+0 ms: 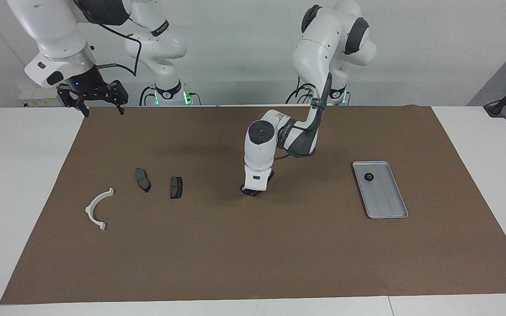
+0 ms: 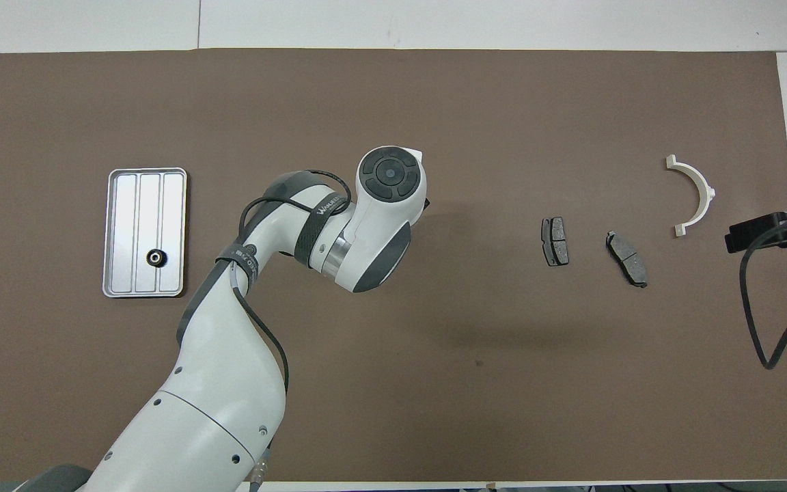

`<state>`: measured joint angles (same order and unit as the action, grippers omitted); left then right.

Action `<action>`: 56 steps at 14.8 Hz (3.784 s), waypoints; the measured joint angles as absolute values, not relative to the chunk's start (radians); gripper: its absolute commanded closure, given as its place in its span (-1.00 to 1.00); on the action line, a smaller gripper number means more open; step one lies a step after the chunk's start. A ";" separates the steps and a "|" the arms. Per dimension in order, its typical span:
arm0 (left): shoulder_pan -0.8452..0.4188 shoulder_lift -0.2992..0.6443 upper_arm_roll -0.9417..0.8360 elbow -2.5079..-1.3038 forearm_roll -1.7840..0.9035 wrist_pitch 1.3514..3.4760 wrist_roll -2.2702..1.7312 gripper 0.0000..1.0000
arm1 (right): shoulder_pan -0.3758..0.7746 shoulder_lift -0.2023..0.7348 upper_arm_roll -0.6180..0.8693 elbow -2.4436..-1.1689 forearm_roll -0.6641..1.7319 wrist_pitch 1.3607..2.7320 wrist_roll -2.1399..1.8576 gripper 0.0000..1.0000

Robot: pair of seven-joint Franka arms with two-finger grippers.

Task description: Pick bearing gear from pile to tray

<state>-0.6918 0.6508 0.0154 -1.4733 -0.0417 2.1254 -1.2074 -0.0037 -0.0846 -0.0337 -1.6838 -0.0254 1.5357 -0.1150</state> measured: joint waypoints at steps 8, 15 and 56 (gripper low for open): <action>-0.533 0.490 0.049 -1.549 -0.041 1.945 -0.943 1.00 | -0.004 -0.084 -0.055 -1.690 0.000 1.558 -0.082 -1.00; -0.255 0.342 0.053 -1.752 -0.041 1.970 -0.430 1.00 | -0.003 -0.084 -0.053 -1.691 0.002 1.561 -0.081 -1.00; -0.095 0.380 0.054 -1.858 -0.023 2.265 -0.222 -0.61 | -0.002 -0.084 -0.050 -1.691 0.002 1.563 -0.082 -1.00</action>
<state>-0.0949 0.3805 0.0536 -1.8580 -0.0231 2.2652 -0.2218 -0.0018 -0.0839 -0.0501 -1.6913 0.0021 1.5631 -0.0815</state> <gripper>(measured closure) 0.194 0.000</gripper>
